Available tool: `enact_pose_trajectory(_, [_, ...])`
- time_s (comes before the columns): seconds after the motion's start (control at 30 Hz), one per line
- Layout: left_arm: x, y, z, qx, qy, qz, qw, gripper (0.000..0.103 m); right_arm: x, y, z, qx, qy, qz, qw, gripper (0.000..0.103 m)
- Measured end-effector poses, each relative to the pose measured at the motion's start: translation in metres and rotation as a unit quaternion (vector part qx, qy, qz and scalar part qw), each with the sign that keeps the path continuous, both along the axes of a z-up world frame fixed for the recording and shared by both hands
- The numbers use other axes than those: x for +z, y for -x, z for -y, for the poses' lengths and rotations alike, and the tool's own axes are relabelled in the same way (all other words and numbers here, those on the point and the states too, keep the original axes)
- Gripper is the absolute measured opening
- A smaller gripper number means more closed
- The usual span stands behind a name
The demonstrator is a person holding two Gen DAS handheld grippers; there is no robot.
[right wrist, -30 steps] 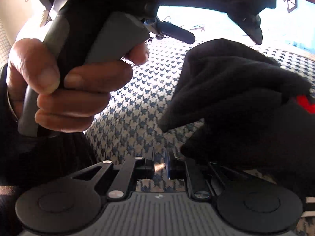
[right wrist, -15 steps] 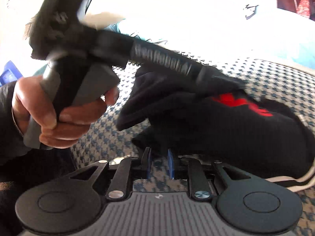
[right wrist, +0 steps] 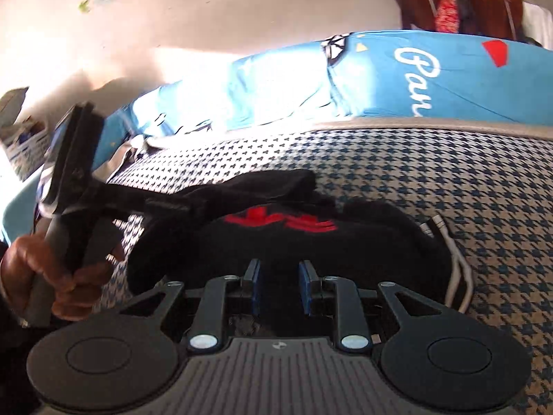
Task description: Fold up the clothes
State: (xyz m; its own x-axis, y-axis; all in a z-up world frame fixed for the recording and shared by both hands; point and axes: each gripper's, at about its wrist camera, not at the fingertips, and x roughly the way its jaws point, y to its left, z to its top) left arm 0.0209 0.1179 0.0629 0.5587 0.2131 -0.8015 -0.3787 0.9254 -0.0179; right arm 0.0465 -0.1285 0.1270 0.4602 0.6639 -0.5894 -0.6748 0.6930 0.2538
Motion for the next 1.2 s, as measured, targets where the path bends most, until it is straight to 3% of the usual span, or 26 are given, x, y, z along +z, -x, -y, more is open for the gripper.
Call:
enact_pose_trajectory(0.23, [-0.001,0.002,-0.019,0.053,-0.037,-0.017,0.9978,0.103,0.008,-0.029,0.0,-0.04,0.002,-0.001,0.999,0.03])
enact_pose_trajectory(0.4, [-0.005,0.006,-0.036,0.089,-0.04,-0.038,0.9945,0.103,0.006,-0.045,-0.007,-0.055,0.007,-0.01,0.998,0.035])
enact_pose_trajectory(0.47, [-0.008,0.008,-0.042,0.111,-0.056,-0.054,0.9908,0.103,0.003,-0.049,-0.01,-0.06,0.01,-0.015,0.998,0.037])
enact_pose_trajectory(0.67, [-0.015,0.018,-0.069,0.171,-0.045,-0.088,0.9803,0.103,-0.001,-0.061,-0.022,-0.067,0.029,-0.007,0.997,0.043])
enact_pose_trajectory(0.87, [0.001,0.027,-0.076,0.212,-0.082,-0.066,0.9716,0.103,-0.008,-0.083,-0.025,-0.089,0.05,-0.011,0.995,0.048])
enact_pose_trajectory(1.03, [0.018,0.032,-0.074,0.195,-0.044,-0.01,0.9797,0.103,-0.019,-0.096,-0.031,-0.083,0.07,-0.026,0.994,0.057])
enact_pose_trajectory(1.2, [0.033,0.028,-0.055,0.128,-0.006,0.045,0.9907,0.103,-0.03,-0.106,-0.035,-0.072,0.069,-0.051,0.994,0.065])
